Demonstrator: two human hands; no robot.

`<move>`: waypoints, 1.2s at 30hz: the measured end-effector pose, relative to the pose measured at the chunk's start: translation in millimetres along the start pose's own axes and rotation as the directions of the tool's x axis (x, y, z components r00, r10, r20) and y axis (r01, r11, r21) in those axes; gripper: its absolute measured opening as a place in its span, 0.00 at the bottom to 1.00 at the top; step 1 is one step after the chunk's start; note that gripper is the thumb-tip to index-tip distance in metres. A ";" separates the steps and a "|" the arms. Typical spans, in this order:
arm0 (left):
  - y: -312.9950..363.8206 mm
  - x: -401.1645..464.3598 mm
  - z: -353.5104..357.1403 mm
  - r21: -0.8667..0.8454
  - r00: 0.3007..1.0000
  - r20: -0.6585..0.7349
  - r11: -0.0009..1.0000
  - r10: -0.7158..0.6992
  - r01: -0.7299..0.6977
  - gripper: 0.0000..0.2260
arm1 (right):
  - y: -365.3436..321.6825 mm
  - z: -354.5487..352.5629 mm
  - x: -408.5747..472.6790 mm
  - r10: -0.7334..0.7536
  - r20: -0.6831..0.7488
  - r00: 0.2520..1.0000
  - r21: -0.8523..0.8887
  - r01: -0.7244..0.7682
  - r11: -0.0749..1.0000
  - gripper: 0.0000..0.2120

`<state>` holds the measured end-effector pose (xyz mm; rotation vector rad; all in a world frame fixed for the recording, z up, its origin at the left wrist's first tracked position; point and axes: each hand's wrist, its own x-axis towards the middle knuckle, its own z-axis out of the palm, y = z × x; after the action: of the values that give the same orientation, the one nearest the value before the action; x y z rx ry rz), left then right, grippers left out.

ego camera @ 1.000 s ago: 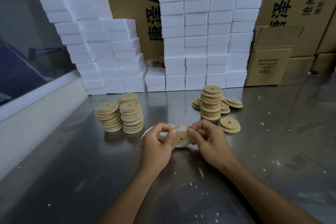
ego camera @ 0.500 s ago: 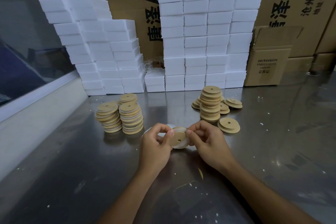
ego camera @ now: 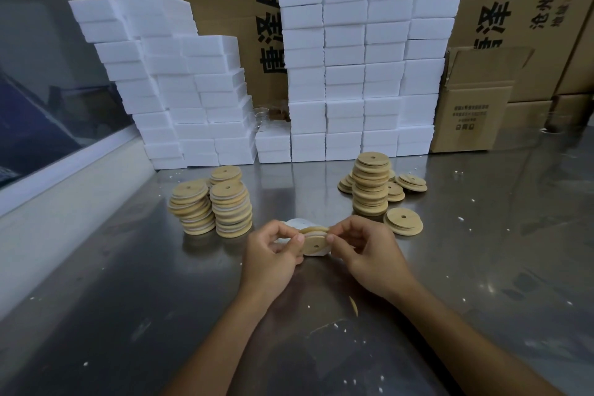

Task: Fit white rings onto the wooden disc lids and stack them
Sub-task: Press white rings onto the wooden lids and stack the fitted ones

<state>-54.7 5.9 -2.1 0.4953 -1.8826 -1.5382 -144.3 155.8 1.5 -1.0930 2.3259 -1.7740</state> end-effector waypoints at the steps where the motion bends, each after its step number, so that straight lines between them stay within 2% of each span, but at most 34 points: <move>1: -1.9 0.8 -0.3 0.010 1.000 0.005 1.000 -0.002 0.002 0.14 | 0.6 0.0 -0.3 -0.010 -0.006 1.000 -0.013 0.010 1.000 0.02; 4: -6.7 1.4 0.2 0.101 0.999 0.015 0.994 0.045 -0.046 0.13 | 2.0 -0.9 -1.4 -0.045 0.004 0.999 -0.108 0.045 0.993 0.02; 6: -8.4 1.1 0.2 0.247 0.980 0.000 0.950 0.198 -0.192 0.11 | 1.8 -2.4 -2.0 -0.070 0.017 0.997 -0.196 0.072 0.978 0.03; 8: -5.6 -0.7 -0.8 0.377 0.918 0.006 0.849 0.398 -0.370 0.08 | 0.2 -3.2 -2.4 -0.119 0.032 0.992 -0.253 0.124 0.960 0.04; 10: -4.2 -2.5 -0.5 0.433 0.837 0.076 0.738 0.542 -0.518 0.06 | -1.8 -3.0 -2.1 -0.183 0.065 0.981 -0.295 0.194 0.936 0.05; 12: -3.6 -4.4 0.4 0.463 0.792 0.140 0.668 0.595 -0.583 0.03 | -3.2 -3.0 -1.7 -0.222 0.102 0.970 -0.332 0.244 0.911 0.05; 16: -2.1 -4.0 -1.4 0.487 0.752 0.179 0.607 0.635 -0.629 0.03 | -5.1 -2.5 -2.7 -0.284 0.132 0.950 -0.355 0.312 0.881 0.05; 20: 0.4 -4.5 -2.1 0.464 0.758 0.147 0.633 0.635 -0.620 0.04 | -4.7 1.0 -3.3 -0.322 0.082 0.943 -0.306 0.331 0.893 0.06; 26: 1.1 -5.4 -0.5 0.442 0.793 0.083 0.691 0.604 -0.572 0.04 | 3.3 1.2 -2.9 -0.201 -0.029 0.979 -0.128 0.196 0.972 0.03; 31: -2.9 -2.4 1.2 0.274 0.919 -0.016 0.885 0.395 -0.376 0.04 | 5.5 -2.1 1.6 0.002 -0.037 0.999 0.040 -0.001 0.999 0.03; 36: -4.2 1.6 -2.7 0.247 0.950 0.006 0.920 0.311 -0.303 0.09 | 2.5 -4.3 2.4 0.057 0.003 0.998 0.078 -0.057 0.995 0.03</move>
<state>-54.4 1.9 -5.5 0.3095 -2.0254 -1.0940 -149.2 158.4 1.8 -1.0058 2.2426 -1.8261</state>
